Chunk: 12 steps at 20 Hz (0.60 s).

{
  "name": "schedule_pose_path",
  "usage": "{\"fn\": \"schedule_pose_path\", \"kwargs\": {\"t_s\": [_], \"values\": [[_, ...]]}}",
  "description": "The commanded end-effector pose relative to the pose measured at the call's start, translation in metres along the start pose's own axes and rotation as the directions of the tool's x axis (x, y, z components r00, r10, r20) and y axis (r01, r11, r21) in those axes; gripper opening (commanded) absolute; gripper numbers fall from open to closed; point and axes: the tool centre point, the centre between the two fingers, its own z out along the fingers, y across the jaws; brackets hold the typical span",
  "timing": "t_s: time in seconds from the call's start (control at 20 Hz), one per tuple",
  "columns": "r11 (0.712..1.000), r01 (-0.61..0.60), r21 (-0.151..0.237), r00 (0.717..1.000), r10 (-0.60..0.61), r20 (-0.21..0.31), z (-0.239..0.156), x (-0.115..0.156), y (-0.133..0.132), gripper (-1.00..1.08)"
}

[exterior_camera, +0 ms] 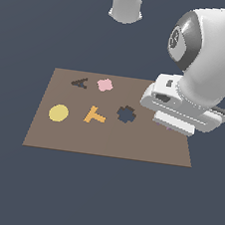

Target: Insert a designated object into the corresponding slot on a board.

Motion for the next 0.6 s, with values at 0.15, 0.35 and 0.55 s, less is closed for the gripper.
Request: {"fn": "schedule_pose_path", "kwargs": {"t_s": [0.15,0.35,0.55], "values": [[0.994,0.11,0.0,0.994,-0.11,0.0,-0.001,-0.018,0.011,-1.0],[0.976,0.216,0.0,0.976,-0.216,0.0,-0.001,-0.035,0.024,-1.0],[0.941,0.338,0.0,0.941,-0.338,0.0,-0.001,-0.052,0.041,-1.0]]}}
